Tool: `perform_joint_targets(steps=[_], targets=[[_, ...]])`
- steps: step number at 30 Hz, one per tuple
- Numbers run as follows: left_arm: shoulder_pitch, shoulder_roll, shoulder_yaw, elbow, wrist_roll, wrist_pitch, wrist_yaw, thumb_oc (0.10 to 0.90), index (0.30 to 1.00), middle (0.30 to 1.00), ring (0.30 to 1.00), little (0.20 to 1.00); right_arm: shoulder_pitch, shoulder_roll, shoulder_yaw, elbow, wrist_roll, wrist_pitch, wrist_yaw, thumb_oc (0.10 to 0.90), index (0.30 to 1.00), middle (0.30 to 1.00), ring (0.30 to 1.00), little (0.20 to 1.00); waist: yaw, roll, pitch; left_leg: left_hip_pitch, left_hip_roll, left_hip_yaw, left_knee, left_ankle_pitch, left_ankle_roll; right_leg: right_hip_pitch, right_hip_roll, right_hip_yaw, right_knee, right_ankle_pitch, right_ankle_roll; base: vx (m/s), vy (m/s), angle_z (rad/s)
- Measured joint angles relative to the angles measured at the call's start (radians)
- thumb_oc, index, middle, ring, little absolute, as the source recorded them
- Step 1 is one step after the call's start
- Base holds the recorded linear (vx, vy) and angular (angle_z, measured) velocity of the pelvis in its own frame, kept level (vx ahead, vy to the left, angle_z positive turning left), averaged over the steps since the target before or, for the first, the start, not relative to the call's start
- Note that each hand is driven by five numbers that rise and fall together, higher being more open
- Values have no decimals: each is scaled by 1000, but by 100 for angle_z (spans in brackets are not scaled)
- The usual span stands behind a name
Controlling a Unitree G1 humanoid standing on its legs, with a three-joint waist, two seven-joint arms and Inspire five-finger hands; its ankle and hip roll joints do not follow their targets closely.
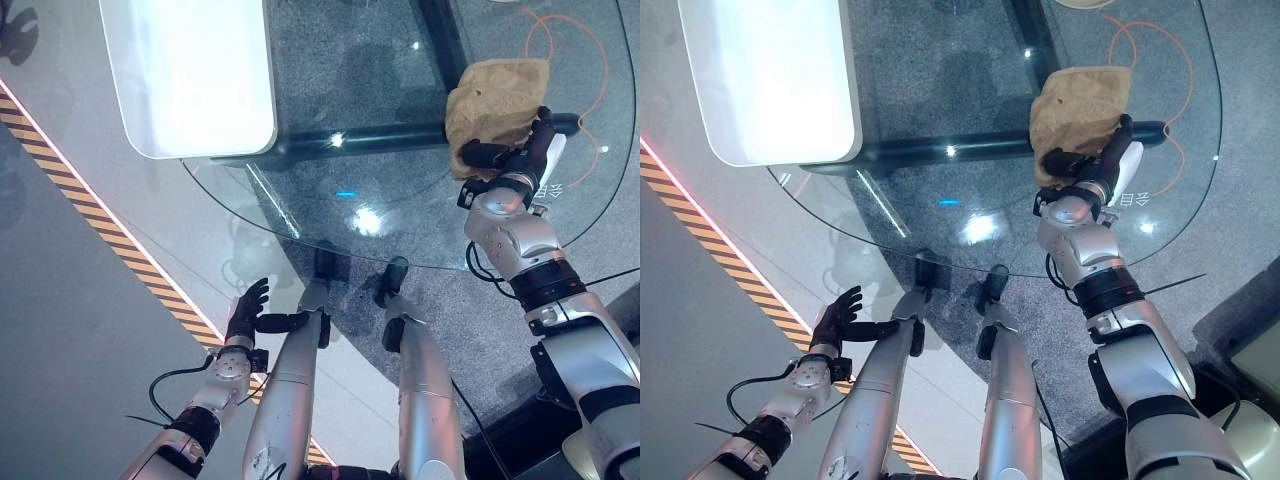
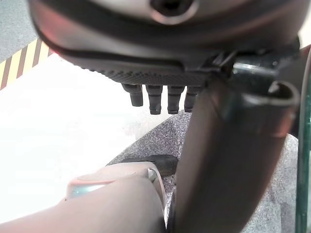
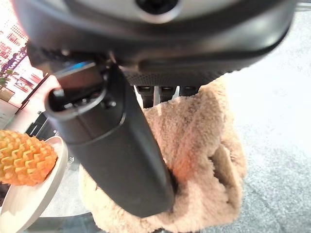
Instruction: Wipe the table with a cloth and put it in the basket.
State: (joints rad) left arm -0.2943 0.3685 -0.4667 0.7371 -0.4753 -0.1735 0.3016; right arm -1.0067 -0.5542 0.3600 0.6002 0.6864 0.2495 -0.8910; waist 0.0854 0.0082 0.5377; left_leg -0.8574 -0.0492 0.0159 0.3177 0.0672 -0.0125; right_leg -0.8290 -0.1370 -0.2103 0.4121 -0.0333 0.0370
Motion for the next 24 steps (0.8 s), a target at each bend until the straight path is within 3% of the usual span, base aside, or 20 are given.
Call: perform_joint_targets(steps=[1,9,24], targets=[[0,0,-3,-1,0,0,0,800,900,900,900,900,-6,-1,0,11,2,0,0,100,300,300,300,200,2,0,0,0,-1,-1,0,1,-1,-3,-3,0,7,-5,-3,3,31,5],[-8,4,-13,-24,-9,-1,5,800,900,900,900,900,-49,-105,1,100,4,2,64,100,300,300,300,200,25,8,-3,-37,6,-11,1,11,-16,-43,1,-5,22,-6,-7,0,0,0],[-11,-1,-34,-30,-21,-2,12,800,900,900,900,900,-56,-86,11,112,34,4,89,100,300,300,300,200,32,27,-3,-36,10,-33,13,11,-17,-28,5,-30,24,-12,-22,0,23,3]])
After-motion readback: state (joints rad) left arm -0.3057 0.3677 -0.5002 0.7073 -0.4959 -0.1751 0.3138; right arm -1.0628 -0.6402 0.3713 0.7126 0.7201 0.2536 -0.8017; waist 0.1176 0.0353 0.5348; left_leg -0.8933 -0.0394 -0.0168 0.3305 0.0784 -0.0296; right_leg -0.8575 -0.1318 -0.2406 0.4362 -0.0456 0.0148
